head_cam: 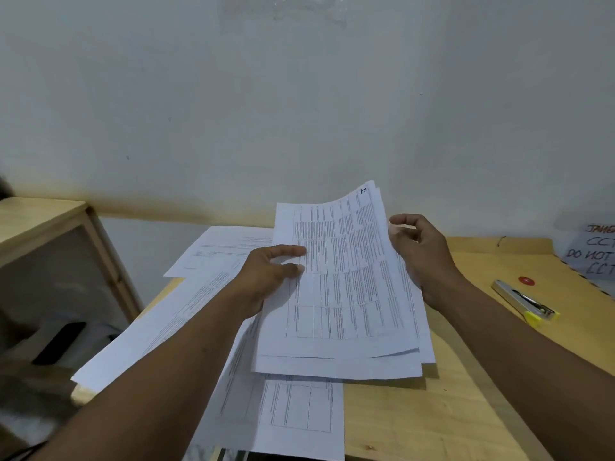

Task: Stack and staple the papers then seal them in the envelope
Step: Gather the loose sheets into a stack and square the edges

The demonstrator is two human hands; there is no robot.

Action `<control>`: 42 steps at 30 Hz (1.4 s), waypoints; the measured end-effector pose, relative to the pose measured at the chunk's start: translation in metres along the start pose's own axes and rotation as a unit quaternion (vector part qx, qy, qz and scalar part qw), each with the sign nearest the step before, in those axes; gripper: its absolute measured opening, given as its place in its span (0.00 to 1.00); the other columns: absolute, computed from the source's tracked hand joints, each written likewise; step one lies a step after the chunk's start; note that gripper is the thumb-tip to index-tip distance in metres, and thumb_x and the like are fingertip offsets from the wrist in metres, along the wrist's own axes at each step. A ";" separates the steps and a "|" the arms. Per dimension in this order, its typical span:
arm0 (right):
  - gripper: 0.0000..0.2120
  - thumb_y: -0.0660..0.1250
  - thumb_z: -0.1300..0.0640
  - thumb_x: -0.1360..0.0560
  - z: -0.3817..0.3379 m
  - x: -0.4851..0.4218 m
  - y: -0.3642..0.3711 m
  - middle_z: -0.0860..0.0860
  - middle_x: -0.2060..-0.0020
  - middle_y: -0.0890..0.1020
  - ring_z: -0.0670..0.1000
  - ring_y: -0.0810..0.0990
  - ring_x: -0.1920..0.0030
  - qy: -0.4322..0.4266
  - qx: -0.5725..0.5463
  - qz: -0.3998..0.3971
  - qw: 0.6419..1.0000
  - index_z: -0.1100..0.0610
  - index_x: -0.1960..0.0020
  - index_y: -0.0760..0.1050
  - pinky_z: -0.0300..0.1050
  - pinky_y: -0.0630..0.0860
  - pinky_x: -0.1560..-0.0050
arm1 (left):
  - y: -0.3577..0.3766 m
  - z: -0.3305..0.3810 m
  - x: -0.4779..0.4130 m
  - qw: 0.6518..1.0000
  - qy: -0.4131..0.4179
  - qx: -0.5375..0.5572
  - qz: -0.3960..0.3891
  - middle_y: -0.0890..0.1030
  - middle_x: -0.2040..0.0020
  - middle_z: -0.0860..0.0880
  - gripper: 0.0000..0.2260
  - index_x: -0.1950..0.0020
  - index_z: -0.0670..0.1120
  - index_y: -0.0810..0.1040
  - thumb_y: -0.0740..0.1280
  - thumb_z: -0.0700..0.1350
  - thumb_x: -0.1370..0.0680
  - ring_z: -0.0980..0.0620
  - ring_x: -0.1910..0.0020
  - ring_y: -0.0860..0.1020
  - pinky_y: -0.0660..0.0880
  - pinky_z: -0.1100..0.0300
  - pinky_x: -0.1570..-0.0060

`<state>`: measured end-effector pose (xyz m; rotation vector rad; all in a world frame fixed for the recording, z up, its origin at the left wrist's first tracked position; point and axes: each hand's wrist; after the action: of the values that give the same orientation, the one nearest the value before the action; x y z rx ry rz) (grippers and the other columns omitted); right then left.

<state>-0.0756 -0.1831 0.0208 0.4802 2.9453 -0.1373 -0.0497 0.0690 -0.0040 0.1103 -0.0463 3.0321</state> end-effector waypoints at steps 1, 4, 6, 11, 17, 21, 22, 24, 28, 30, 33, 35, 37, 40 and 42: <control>0.06 0.66 0.52 0.20 -0.002 0.000 0.000 0.53 0.47 0.83 0.57 0.84 0.52 0.025 -0.027 -0.007 0.999 0.51 0.45 0.76 0.54 0.82 0.57 | 0.001 0.000 -0.001 1.000 0.003 0.011 0.000 0.85 0.43 0.47 0.12 0.44 0.43 0.85 0.72 0.32 0.24 0.53 0.53 0.84 0.79 0.68 0.60; 0.09 0.71 0.52 0.23 -0.002 -0.001 0.000 0.58 0.44 0.83 0.62 0.84 0.47 0.091 -0.075 -0.053 0.992 0.52 0.44 0.76 0.63 0.81 0.50 | -0.001 -0.002 -0.006 1.000 0.018 0.008 0.007 0.85 0.40 0.48 0.11 0.48 0.49 0.88 0.73 0.34 0.25 0.48 0.45 0.84 0.80 0.55 0.41; 0.07 0.72 0.58 0.24 0.002 -0.001 0.003 0.62 0.42 0.82 0.61 0.83 0.45 0.107 -0.069 -0.086 0.988 0.55 0.46 0.78 0.62 0.79 0.46 | -0.004 0.000 -0.007 0.999 0.021 -0.014 0.021 0.84 0.39 0.51 0.13 0.48 0.53 0.88 0.73 0.36 0.25 0.46 0.38 0.81 0.75 0.46 0.33; 0.08 0.70 0.64 0.24 0.007 0.000 0.016 0.66 0.43 0.80 0.64 0.83 0.51 0.098 -0.022 -0.077 0.992 0.52 0.55 0.82 0.74 0.75 0.45 | -0.015 0.005 0.002 0.999 0.020 -0.024 0.015 0.84 0.39 0.53 0.13 0.47 0.53 0.87 0.71 0.36 0.23 0.49 0.41 0.82 0.77 0.51 0.36; 0.08 0.67 0.67 0.23 -0.001 0.001 0.036 0.61 0.45 0.84 0.62 0.85 0.47 0.140 -0.055 -0.122 0.981 0.55 0.51 0.79 0.68 0.78 0.43 | -0.040 0.006 0.012 0.998 0.046 -0.002 0.030 0.84 0.40 0.55 0.15 0.45 0.51 0.87 0.70 0.33 0.23 0.55 0.42 0.83 0.76 0.64 0.44; 0.12 0.63 0.70 0.22 -0.009 0.004 0.056 0.57 0.42 0.82 0.61 0.84 0.46 0.090 -0.019 -0.112 0.989 0.57 0.49 0.81 0.59 0.80 0.42 | -0.059 0.008 0.017 0.999 0.021 -0.001 0.035 0.84 0.40 0.53 0.12 0.46 0.53 0.87 0.73 0.37 0.24 0.50 0.43 0.83 0.78 0.58 0.41; 0.13 0.62 0.70 0.22 -0.011 0.005 0.061 0.57 0.42 0.82 0.61 0.84 0.45 0.085 -0.015 -0.114 0.990 0.56 0.48 0.81 0.59 0.80 0.42 | -0.063 0.007 0.019 0.999 0.013 0.010 0.031 0.84 0.40 0.52 0.12 0.46 0.52 0.87 0.72 0.37 0.24 0.51 0.43 0.83 0.77 0.60 0.42; 0.13 0.62 0.69 0.21 -0.014 0.006 0.068 0.57 0.43 0.82 0.60 0.84 0.46 0.089 -0.004 -0.131 0.987 0.55 0.47 0.80 0.60 0.81 0.43 | -0.070 0.006 0.022 0.999 0.005 0.018 0.038 0.84 0.40 0.52 0.12 0.46 0.50 0.87 0.70 0.35 0.22 0.56 0.46 0.84 0.77 0.65 0.46; 0.10 0.61 0.65 0.19 -0.008 0.013 0.076 0.56 0.44 0.82 0.59 0.84 0.48 0.104 0.012 -0.168 0.980 0.57 0.43 0.78 0.58 0.82 0.47 | -0.088 0.002 0.031 0.997 -0.003 -0.014 0.070 0.83 0.44 0.55 0.14 0.42 0.50 0.86 0.68 0.33 0.21 0.61 0.54 0.85 0.80 0.69 0.57; 0.08 0.61 0.61 0.20 0.002 0.017 0.076 0.55 0.47 0.82 0.56 0.83 0.51 0.070 0.082 -0.145 0.984 0.54 0.43 0.76 0.53 0.80 0.54 | -0.097 -0.002 0.035 0.996 -0.013 -0.034 0.079 0.83 0.44 0.55 0.15 0.43 0.51 0.86 0.68 0.34 0.21 0.58 0.54 0.86 0.81 0.66 0.59; 0.10 0.66 0.55 0.22 0.025 0.020 0.070 0.52 0.45 0.82 0.53 0.81 0.49 0.004 0.239 -0.118 0.964 0.51 0.41 0.73 0.52 0.77 0.50 | -0.109 -0.009 0.040 0.994 -0.020 -0.041 0.095 0.82 0.44 0.54 0.15 0.42 0.50 0.86 0.68 0.34 0.21 0.59 0.53 0.84 0.80 0.68 0.59; 0.19 0.70 0.48 0.24 0.040 0.024 0.064 0.52 0.39 0.80 0.54 0.79 0.41 -0.023 0.323 -0.136 0.936 0.50 0.36 0.70 0.50 0.75 0.46 | -0.114 -0.013 0.043 0.994 -0.020 -0.044 0.102 0.82 0.44 0.54 0.15 0.42 0.49 0.86 0.67 0.32 0.21 0.61 0.54 0.83 0.79 0.72 0.60; 0.26 0.70 0.42 0.26 0.051 0.029 0.062 0.50 0.34 0.78 0.55 0.77 0.36 -0.036 0.395 -0.156 0.904 0.45 0.33 0.66 0.54 0.73 0.40 | -0.117 -0.017 0.045 0.994 -0.020 -0.045 0.102 0.82 0.43 0.53 0.15 0.43 0.48 0.86 0.67 0.32 0.21 0.61 0.52 0.83 0.78 0.72 0.59; 0.28 0.68 0.40 0.26 0.059 0.033 0.062 0.48 0.33 0.78 0.55 0.75 0.34 -0.066 0.464 -0.172 0.866 0.47 0.30 0.65 0.54 0.69 0.38 | -0.117 -0.020 0.045 0.993 -0.015 -0.073 0.095 0.82 0.41 0.52 0.15 0.44 0.50 0.86 0.67 0.33 0.21 0.60 0.49 0.82 0.78 0.71 0.54; 0.27 0.68 0.41 0.25 0.058 0.034 0.062 0.48 0.34 0.79 0.54 0.76 0.34 -0.074 0.459 -0.162 0.871 0.48 0.31 0.66 0.54 0.69 0.38 | -0.118 -0.022 0.044 0.992 -0.011 -0.088 0.087 0.82 0.40 0.51 0.15 0.44 0.50 0.86 0.68 0.33 0.21 0.60 0.46 0.81 0.76 0.70 0.50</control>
<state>-0.0797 -0.1206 -0.0462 0.0383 2.5901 -1.5606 -0.0817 0.1911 -0.0201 0.1299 -0.3430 3.1828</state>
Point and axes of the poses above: each hand's wrist, its own x-axis away from the middle knuckle, its own y-axis out of the palm, z = x × y
